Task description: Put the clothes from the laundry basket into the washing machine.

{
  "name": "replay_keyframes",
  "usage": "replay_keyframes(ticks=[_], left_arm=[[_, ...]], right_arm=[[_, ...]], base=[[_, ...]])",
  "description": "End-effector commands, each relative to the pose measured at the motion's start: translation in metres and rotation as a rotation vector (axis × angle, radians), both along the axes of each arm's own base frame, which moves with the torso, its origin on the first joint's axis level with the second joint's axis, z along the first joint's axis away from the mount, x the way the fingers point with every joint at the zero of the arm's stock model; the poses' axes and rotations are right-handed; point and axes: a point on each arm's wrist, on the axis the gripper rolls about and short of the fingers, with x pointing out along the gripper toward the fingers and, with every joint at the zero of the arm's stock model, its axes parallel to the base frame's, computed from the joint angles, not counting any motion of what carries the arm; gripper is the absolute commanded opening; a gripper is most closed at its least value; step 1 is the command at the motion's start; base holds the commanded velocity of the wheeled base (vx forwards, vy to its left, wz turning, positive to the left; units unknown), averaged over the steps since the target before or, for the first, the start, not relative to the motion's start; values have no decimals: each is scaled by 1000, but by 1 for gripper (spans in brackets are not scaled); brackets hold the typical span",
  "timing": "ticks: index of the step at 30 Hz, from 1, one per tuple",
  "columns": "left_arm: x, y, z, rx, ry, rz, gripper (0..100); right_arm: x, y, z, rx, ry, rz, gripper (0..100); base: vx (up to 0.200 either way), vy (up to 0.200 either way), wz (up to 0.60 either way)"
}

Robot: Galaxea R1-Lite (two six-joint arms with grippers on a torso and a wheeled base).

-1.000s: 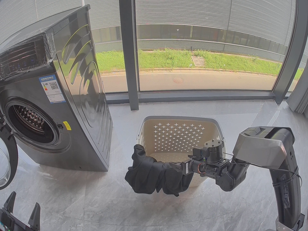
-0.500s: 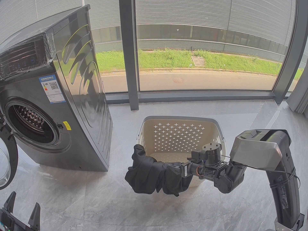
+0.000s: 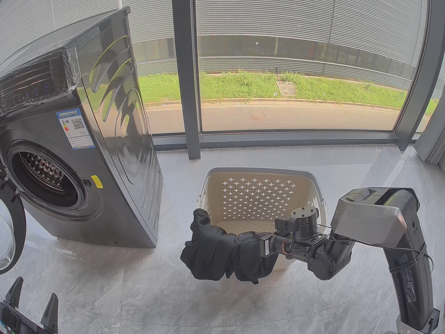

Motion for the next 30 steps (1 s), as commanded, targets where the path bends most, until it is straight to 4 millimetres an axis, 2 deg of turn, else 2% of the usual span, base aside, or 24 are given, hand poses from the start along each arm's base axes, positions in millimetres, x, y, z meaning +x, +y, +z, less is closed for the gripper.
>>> replay_keyframes(ticks=[1, 10, 19, 20, 25, 30], left_arm=[[0, 0, -5, 0, 1, 1, 100], [0, 0, -5, 0, 1, 1, 100], [0, 0, -5, 0, 1, 1, 100], [0, 0, -5, 0, 1, 1, 100], [0, 0, -5, 0, 1, 1, 100], [0, 0, -5, 0, 1, 1, 100]], right_arm=[[0, 0, 2, 3, -4, 1, 0], [-1, 0, 15, 21, -25, 3, 0], [-1, -4, 5, 13, -5, -4, 0], [-1, -4, 5, 13, -5, -4, 100], [-2, -1, 5, 12, -2, 5, 100], [-4, 1, -2, 1, 15, 11, 100]], base=[[0, 0, 0], [0, 0, 0], [0, 0, 0], [0, 0, 0], [0, 0, 0], [0, 0, 0]])
